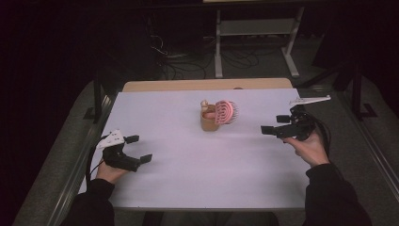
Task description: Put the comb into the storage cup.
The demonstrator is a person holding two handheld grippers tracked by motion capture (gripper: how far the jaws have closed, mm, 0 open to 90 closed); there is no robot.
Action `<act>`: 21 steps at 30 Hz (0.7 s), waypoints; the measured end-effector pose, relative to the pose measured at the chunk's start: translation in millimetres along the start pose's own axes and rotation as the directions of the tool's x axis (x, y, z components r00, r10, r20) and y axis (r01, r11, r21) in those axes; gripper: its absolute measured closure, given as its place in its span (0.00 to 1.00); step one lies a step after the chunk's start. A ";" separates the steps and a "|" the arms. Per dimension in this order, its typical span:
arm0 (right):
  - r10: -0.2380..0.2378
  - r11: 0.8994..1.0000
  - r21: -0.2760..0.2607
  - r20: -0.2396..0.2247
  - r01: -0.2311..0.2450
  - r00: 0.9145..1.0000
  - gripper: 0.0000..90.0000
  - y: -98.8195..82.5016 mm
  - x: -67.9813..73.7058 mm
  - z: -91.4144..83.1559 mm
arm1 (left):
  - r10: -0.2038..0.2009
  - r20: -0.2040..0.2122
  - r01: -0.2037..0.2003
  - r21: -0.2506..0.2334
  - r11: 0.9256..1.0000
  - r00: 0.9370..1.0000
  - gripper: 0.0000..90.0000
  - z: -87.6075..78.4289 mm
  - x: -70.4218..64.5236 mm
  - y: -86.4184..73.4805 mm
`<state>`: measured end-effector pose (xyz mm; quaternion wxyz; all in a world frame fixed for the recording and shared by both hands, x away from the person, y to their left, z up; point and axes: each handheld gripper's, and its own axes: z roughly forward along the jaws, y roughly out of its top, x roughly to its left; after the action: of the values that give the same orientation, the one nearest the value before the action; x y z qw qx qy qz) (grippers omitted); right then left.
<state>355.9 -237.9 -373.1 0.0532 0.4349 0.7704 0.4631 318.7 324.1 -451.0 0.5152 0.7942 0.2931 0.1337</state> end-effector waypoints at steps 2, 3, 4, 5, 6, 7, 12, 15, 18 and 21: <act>0.003 1.000 -0.004 0.005 -0.003 1.000 0.00 -3.0 -1.8 -2.2 | 0.000 0.000 0.000 0.004 1.000 1.000 0.00 0.4 -0.2 -0.1; 0.007 1.000 -0.008 0.009 -0.007 1.000 0.00 -4.7 -2.6 -3.4 | 0.001 0.001 -0.001 0.003 1.000 1.000 0.00 0.4 -0.3 -0.2; 0.008 1.000 -0.013 0.010 -0.008 1.000 0.00 -6.4 -3.4 -4.6 | 0.000 0.001 0.000 0.003 1.000 1.000 0.00 0.4 -0.4 -0.2; 0.010 1.000 -0.016 0.012 -0.010 1.000 0.00 -8.1 -4.1 -5.6 | -0.001 0.001 0.001 0.001 1.000 1.000 0.00 0.3 -0.2 -0.3; 0.008 1.000 -0.017 0.015 -0.008 1.000 0.00 -9.9 -4.8 -6.5 | -0.003 0.000 0.003 -0.001 1.000 1.000 0.00 0.2 0.0 -0.7; 0.008 1.000 -0.021 0.016 -0.007 1.000 0.00 -11.8 -5.4 -7.4 | -0.005 0.000 0.005 -0.001 1.000 1.000 0.00 0.2 0.1 -1.0; 0.005 0.999 -0.037 0.029 -0.004 1.000 0.00 -21.7 -5.8 -12.5 | -0.006 -0.001 0.006 -0.001 1.000 1.000 0.00 -0.6 0.7 -1.5; 0.002 0.999 -0.040 0.036 0.000 0.999 0.00 -29.3 -5.5 -14.4 | -0.008 -0.001 0.008 0.000 1.000 1.000 0.00 -0.8 1.0 -1.6; -0.001 0.999 -0.049 0.040 0.003 0.999 0.00 -37.5 -5.2 -15.7 | -0.010 -0.001 0.010 -0.002 1.000 1.000 0.00 -1.0 1.0 -1.8; -0.003 0.999 -0.049 0.044 0.005 0.999 0.00 -44.9 -5.1 -16.0 | -0.011 -0.004 0.011 0.002 1.000 1.000 0.00 -0.9 0.7 -2.2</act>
<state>323.4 -260.9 -399.8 0.0817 0.4422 0.7583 0.4720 318.1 325.8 -452.6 0.5147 0.7928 0.2984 0.1322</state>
